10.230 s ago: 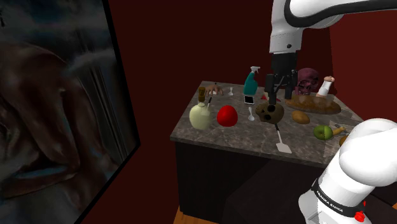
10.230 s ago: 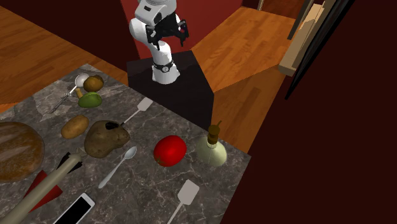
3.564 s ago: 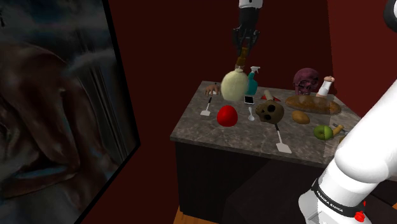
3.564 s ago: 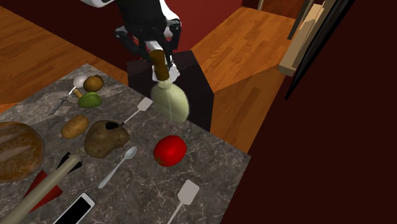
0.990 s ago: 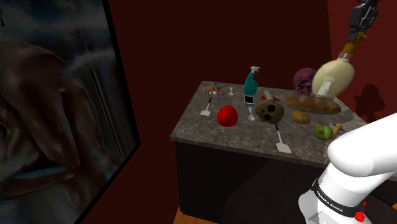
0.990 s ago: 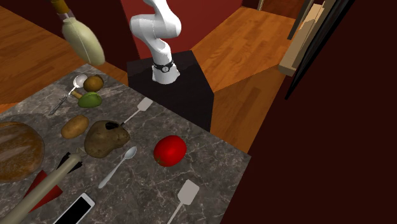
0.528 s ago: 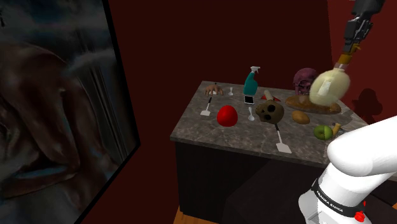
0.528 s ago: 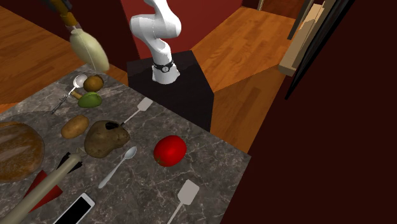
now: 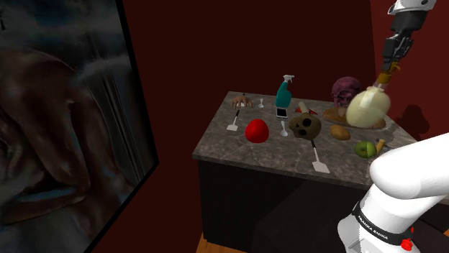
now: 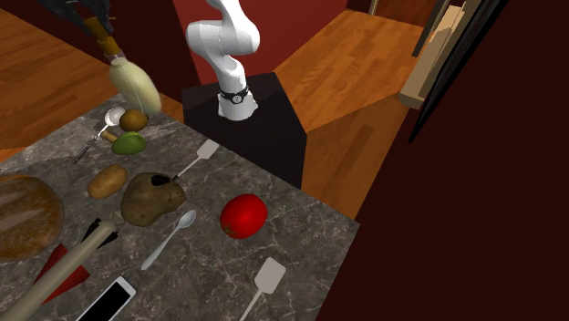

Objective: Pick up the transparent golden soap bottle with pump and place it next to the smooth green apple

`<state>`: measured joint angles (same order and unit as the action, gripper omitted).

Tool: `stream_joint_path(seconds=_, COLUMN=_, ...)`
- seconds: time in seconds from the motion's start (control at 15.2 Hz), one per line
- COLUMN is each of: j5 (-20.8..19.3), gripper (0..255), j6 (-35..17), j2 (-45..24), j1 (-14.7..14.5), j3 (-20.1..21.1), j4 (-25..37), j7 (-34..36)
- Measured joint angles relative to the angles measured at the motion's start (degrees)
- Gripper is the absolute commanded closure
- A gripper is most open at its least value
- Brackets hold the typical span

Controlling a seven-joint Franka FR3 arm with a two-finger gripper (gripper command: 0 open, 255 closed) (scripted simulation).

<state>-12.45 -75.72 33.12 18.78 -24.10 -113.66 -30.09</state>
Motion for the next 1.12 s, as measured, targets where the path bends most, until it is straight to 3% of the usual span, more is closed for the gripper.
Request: stream_joint_path(seconds=1.12, j5=-1.99, gripper=255, j6=-12.23, j2=3.51, j1=1.16, j3=-1.69, j4=-15.63, j7=1.08)
